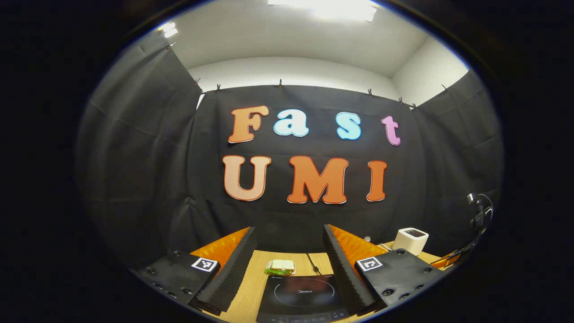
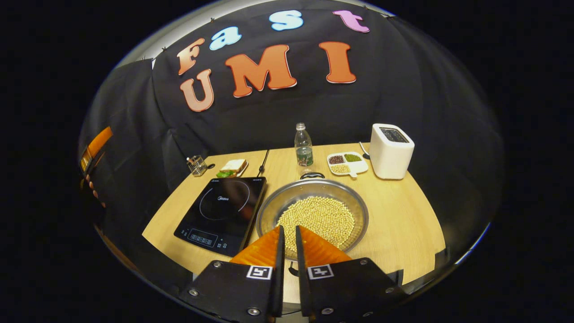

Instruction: First push the handle of the pot to place it horizontally, then grasp the pot with both hands and set it on the induction cooktop.

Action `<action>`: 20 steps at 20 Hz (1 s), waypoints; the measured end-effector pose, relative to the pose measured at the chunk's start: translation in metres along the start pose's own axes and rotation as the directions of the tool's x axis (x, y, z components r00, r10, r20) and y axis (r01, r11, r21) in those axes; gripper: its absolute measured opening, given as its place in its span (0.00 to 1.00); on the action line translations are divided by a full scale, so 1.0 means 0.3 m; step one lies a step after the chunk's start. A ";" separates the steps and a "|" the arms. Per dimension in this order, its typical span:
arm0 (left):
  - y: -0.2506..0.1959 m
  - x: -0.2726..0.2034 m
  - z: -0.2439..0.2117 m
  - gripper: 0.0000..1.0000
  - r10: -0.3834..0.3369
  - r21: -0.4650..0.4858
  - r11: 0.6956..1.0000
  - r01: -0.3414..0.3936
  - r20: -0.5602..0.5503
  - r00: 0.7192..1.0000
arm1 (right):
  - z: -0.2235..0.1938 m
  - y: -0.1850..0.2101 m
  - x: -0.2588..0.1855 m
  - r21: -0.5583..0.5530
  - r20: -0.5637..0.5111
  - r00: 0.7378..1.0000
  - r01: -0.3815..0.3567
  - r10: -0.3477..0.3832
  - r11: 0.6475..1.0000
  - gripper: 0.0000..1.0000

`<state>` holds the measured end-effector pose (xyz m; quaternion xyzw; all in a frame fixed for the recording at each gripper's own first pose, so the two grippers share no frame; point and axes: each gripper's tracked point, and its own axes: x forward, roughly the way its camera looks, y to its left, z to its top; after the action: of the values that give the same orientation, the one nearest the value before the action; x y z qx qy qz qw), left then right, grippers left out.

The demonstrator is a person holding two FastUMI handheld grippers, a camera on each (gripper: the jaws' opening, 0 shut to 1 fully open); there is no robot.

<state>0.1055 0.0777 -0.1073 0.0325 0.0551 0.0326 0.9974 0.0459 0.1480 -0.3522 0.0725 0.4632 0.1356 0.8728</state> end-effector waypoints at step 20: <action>0.048 0.072 -0.076 0.97 0.032 0.070 0.997 -0.025 -0.093 0.995 | -0.392 0.080 0.261 0.061 -0.453 0.888 -0.065 0.086 0.996 0.00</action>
<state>0.1234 0.0951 -0.1312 0.0659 0.1026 0.0464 0.9914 -0.0138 0.1949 -0.4738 0.0761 0.6542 0.1722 0.7325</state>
